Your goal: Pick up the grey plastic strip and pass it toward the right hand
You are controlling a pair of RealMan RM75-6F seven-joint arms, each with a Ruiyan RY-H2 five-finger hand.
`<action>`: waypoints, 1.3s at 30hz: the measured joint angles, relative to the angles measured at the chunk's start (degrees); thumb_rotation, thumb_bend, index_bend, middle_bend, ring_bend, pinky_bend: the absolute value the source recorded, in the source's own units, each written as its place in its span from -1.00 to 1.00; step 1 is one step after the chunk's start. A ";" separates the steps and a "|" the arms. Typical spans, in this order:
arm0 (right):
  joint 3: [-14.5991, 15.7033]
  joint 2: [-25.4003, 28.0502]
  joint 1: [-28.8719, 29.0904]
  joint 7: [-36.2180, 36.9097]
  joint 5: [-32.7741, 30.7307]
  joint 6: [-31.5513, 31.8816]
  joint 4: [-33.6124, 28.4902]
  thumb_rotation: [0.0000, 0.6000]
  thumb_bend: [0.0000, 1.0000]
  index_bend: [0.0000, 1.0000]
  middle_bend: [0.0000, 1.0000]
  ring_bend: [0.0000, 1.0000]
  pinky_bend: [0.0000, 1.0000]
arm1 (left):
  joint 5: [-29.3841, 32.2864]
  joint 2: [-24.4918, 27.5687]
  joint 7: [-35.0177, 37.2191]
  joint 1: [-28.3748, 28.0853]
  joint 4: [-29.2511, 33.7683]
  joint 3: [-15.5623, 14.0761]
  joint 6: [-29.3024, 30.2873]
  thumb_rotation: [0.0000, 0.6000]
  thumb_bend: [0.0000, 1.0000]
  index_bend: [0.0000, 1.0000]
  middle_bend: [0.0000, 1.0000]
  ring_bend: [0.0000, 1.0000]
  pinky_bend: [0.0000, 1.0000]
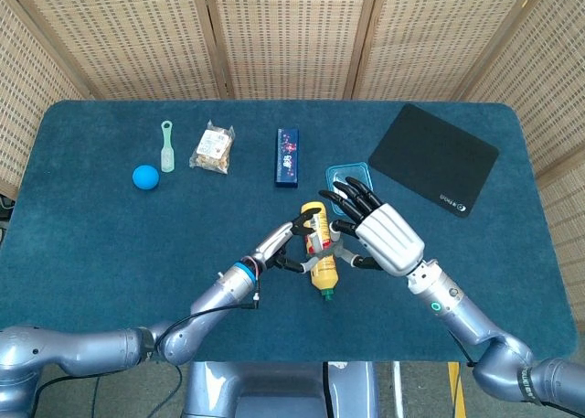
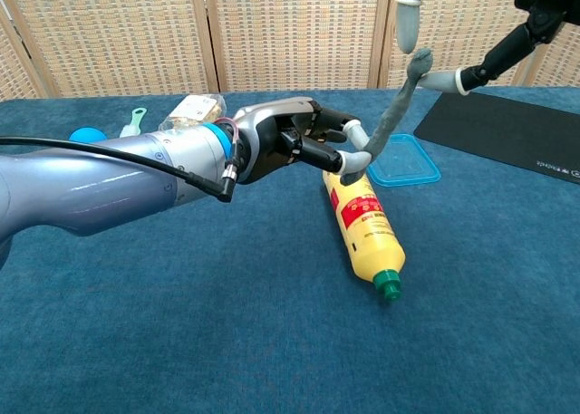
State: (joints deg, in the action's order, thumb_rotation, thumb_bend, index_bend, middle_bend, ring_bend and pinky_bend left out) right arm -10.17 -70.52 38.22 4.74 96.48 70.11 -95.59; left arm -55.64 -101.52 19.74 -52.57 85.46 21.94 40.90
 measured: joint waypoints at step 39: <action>-1.33 1.31 -1.37 2.22 -3.85 3.42 -1.11 1.00 0.25 0.59 -0.59 -1.00 -1.00 | -0.37 4.59 3.21 3.90 -1.61 -0.51 -0.17 1.00 0.31 0.47 -1.00 -1.00 -1.00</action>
State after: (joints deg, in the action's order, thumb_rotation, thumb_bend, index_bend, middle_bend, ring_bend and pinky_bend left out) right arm -11.50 -69.21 36.85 6.96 92.63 73.53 -96.70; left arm -56.00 -96.94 22.96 -48.67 83.85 21.44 40.73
